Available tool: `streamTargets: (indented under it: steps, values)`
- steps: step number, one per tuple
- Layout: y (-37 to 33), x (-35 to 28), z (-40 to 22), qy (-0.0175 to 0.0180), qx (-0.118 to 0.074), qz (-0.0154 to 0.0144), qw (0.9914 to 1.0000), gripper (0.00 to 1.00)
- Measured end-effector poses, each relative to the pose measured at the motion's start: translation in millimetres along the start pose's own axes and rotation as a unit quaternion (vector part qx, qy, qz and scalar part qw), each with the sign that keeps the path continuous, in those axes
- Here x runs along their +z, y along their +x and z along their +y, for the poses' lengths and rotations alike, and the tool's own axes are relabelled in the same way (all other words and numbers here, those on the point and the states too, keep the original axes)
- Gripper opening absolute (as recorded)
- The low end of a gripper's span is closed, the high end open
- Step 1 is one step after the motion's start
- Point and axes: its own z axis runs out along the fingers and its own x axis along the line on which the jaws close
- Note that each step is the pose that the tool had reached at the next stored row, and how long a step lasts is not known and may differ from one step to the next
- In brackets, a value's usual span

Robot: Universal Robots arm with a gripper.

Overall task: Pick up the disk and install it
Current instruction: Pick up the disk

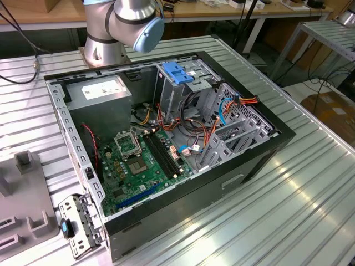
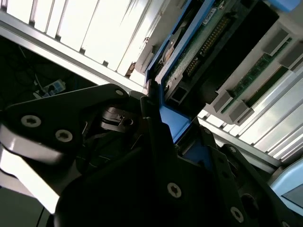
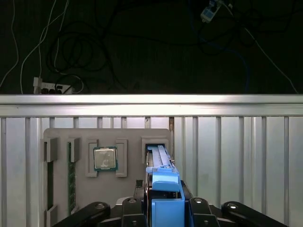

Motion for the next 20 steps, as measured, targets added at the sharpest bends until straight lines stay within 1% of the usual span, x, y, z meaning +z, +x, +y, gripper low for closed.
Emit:
streamTargets:
  steps: [5, 9, 11, 15, 20]
  values:
    - [-0.1, -7.5, 0.0, -0.0001, 0.0, 0.0, 1.0, 0.37]
    - [-0.1, -11.5, 0.0, -0.0001, 0.0, 0.0, 1.0, 0.37]
    - [-0.1, -14.9, 0.0, -0.0001, 0.0, 0.0, 1.0, 0.37]
    - [-0.1, -19.7, 0.1, -0.0001, 0.0, 0.0, 1.0, 0.37]
    - [-0.2, -28.3, 0.1, -0.0001, 0.0, 0.0, 1.0, 0.37]
